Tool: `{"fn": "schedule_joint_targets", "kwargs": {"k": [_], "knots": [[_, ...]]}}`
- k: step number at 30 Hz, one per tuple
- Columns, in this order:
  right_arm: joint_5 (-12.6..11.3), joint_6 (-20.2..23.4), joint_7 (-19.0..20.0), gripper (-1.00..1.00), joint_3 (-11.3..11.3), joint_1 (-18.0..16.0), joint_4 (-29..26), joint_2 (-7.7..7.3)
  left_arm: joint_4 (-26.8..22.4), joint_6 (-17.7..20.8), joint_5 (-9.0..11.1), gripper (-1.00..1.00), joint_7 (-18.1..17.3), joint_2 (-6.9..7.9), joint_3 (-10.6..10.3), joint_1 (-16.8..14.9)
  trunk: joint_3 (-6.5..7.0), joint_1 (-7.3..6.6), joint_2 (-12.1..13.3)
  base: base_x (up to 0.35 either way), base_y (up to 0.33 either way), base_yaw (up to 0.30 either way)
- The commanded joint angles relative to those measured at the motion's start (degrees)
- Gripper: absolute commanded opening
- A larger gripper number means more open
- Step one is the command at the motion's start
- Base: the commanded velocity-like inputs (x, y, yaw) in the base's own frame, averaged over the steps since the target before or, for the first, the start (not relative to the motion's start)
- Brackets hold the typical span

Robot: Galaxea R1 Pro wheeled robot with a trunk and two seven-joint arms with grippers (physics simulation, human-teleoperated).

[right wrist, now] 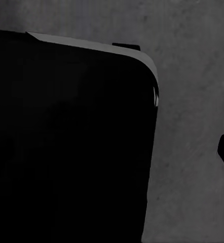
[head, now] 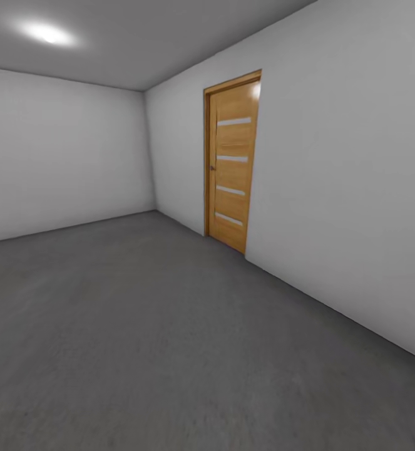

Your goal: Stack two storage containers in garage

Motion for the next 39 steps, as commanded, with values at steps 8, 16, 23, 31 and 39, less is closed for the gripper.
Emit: {"fn": "schedule_joint_targets", "kwargs": {"k": [8, 16, 23, 31, 39], "knots": [[0.7, -0.3, 0.0, 1.00, 0.1, 0.0, 0.1, -0.02, -0.1, -0.1, 0.3, 1.00, 0.0, -0.01, 0.0, 0.0, -0.03, 0.04, 0.0, 0.323, 0.000, 0.000], [0.7, -0.3, 0.0, 1.00, 0.0, 0.0, 0.1, 0.01, -0.1, -0.1, 0.4, 1.00, 0.0, -0.01, 0.0, 0.0, -0.03, 0.04, 0.0, 0.323, 0.000, 0.000], [0.7, -0.2, 0.0, 1.00, 0.0, 0.0, 0.1, 0.06, -0.1, -0.1, 0.4, 1.00, 0.0, -0.01, 0.0, 0.0, -0.03, 0.04, 0.0, 0.323, 0.000, 0.000], [0.7, -0.2, 0.0, 1.00, 0.0, 0.0, 0.1, 0.07, -0.1, -0.1, 0.4, 1.00, 0.0, -0.01, 0.0, 0.0, -0.03, 0.04, 0.0, 0.324, 0.002, 0.000], [0.7, -0.2, 0.0, 1.00, 0.0, 0.0, 0.1, 0.07, -0.1, -0.1, 0.4, 1.00, 0.0, -0.01, 0.0, 0.0, -0.03, 0.04, 0.0, 0.324, 0.067, 0.000]]}}
